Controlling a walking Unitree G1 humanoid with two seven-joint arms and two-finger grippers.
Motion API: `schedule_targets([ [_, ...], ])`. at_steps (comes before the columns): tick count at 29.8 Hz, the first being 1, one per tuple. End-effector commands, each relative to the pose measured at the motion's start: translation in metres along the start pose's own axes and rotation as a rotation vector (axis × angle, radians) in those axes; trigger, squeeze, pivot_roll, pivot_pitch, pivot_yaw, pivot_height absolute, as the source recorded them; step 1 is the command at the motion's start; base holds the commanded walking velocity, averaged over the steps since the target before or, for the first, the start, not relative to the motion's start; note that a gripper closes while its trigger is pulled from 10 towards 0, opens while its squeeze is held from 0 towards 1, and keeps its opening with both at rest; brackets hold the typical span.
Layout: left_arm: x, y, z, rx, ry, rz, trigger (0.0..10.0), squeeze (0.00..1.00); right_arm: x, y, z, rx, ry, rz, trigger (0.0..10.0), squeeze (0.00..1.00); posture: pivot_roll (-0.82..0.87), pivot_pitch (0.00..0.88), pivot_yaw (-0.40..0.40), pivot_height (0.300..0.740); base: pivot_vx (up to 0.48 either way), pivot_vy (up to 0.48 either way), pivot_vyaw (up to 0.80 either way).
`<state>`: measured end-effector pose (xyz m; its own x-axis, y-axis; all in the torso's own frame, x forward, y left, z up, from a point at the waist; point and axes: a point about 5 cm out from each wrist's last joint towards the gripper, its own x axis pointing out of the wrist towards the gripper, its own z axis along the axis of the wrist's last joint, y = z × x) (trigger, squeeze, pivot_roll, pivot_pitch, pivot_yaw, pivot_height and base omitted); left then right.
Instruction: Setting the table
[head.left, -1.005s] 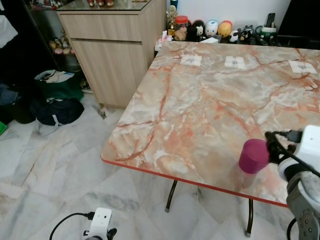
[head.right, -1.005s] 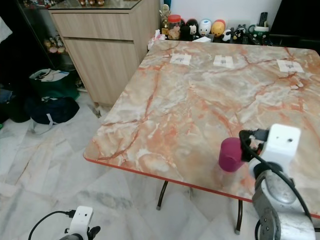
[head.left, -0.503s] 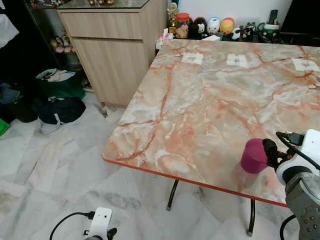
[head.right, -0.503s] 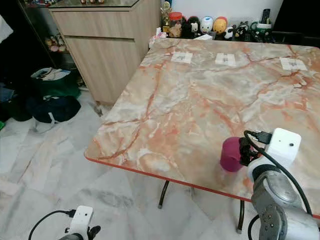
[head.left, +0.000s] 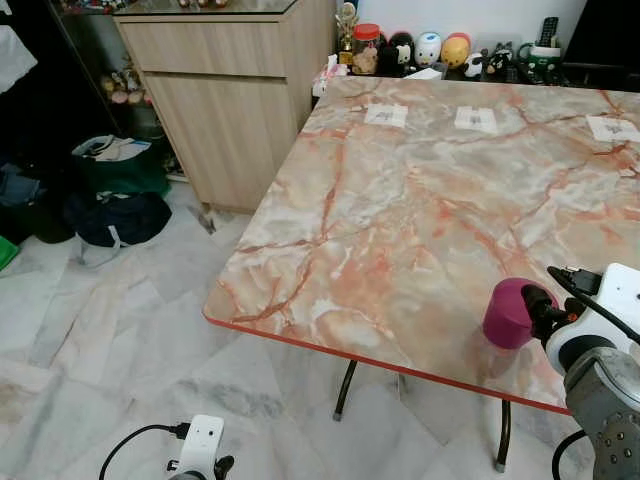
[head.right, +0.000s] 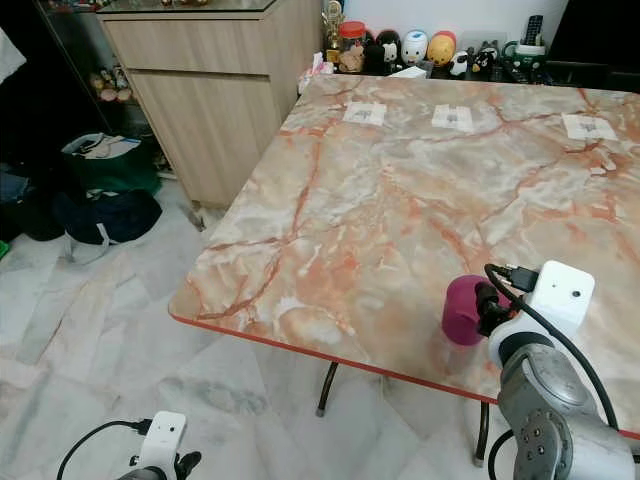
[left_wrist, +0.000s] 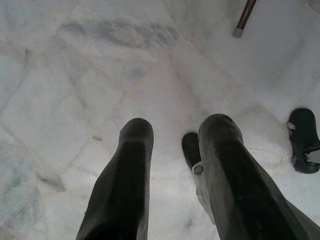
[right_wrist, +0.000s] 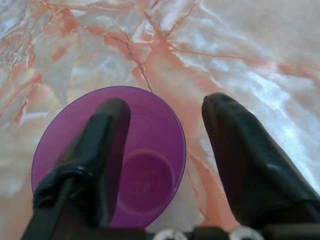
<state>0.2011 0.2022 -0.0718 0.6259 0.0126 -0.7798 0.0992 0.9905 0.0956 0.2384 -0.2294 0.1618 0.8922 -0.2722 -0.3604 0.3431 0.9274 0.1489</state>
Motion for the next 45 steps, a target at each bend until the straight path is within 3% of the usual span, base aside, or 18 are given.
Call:
schedule_targets([
  [1, -0.002, 0.004, -0.008, 0.010, 0.033, 0.009, 10.0, 0.00, 0.001, 0.001, -0.001, 0.011, 0.015, 0.008, 1.3, 0.00, -0.16, 0.093, 0.061, 0.740, 0.000, 0.000, 0.00],
  [2, -0.002, 0.004, -0.007, 0.011, 0.033, 0.009, 10.0, 0.00, 0.001, 0.001, -0.001, 0.011, 0.016, 0.008, 1.3, 0.00, -0.16, 0.093, 0.062, 0.740, 0.000, 0.000, 0.00],
  [3, -0.002, 0.003, -0.007, 0.010, 0.033, 0.009, 10.0, 0.00, 0.001, 0.002, -0.002, 0.010, 0.018, 0.008, 7.3, 0.00, -0.16, 0.093, 0.062, 0.740, 0.000, 0.000, 0.00],
  [5, -0.002, 0.004, -0.007, 0.010, 0.032, 0.009, 10.0, 0.00, 0.001, 0.002, -0.002, 0.009, 0.021, 0.008, 7.8, 0.00, -0.16, 0.093, 0.062, 0.740, 0.000, 0.000, 0.00],
  [6, -0.002, 0.004, -0.007, 0.010, 0.032, 0.010, 10.0, 0.00, 0.001, 0.002, -0.002, 0.009, 0.022, 0.008, 5.8, 0.00, -0.16, 0.093, 0.062, 0.740, 0.000, 0.000, 0.00],
  [7, -0.002, 0.004, -0.007, 0.010, 0.033, 0.010, 10.0, 0.00, 0.001, 0.002, -0.002, 0.010, 0.021, 0.008, 1.6, 0.00, -0.16, 0.094, 0.062, 0.740, 0.000, 0.000, 0.00],
  [8, -0.002, 0.004, -0.007, 0.010, 0.033, 0.010, 10.0, 0.00, 0.001, 0.002, -0.002, 0.010, 0.021, 0.008, 1.6, 0.00, -0.16, 0.094, 0.062, 0.740, 0.000, 0.000, 0.00],
  [9, -0.002, 0.004, -0.007, 0.011, 0.033, 0.010, 10.0, 0.00, 0.001, 0.002, -0.002, 0.013, 0.019, 0.007, 0.0, 0.00, -0.16, 0.094, 0.063, 0.740, 0.000, 0.000, 0.00],
  [34, -0.001, 0.004, -0.006, 0.015, 0.031, 0.007, 10.0, 0.00, 0.003, 0.007, -0.005, 0.029, 0.016, 0.007, 0.0, 0.00, -0.16, 0.092, 0.062, 0.740, 0.000, 0.000, 0.00],
  [40, -0.001, 0.004, -0.006, 0.018, 0.032, 0.008, 10.0, 0.00, 0.007, 0.019, 0.004, -0.017, -0.141, 0.027, 0.0, 0.00, -0.16, 0.087, 0.064, 0.740, 0.000, 0.000, 0.00],
  [41, -0.001, 0.003, -0.006, 0.019, 0.032, 0.008, 10.0, 0.00, 0.008, 0.027, 0.005, -0.037, -0.172, 0.052, 3.0, 0.00, -0.16, 0.086, 0.065, 0.740, 0.000, 0.000, 0.00],
  [42, -0.001, 0.003, -0.006, 0.021, 0.033, 0.007, 10.0, 0.00, 0.009, 0.041, 0.008, -0.086, -0.219, 0.104, 10.0, 0.00, -0.16, 0.082, 0.066, 0.740, 0.000, 0.000, 0.00],
  [43, -0.001, 0.003, -0.006, 0.021, 0.033, 0.007, 10.0, 0.00, 0.009, 0.041, 0.008, -0.086, -0.219, 0.104, 10.0, 0.00, -0.16, 0.082, 0.066, 0.740, 0.000, 0.000, 0.00],
  [45, -0.001, 0.004, -0.006, 0.022, 0.033, 0.010, 10.0, 0.00, 0.009, 0.059, 0.013, -0.115, -0.273, 0.164, 10.0, 0.00, -0.18, 0.077, 0.071, 0.740, 0.000, 0.000, 0.00],
])
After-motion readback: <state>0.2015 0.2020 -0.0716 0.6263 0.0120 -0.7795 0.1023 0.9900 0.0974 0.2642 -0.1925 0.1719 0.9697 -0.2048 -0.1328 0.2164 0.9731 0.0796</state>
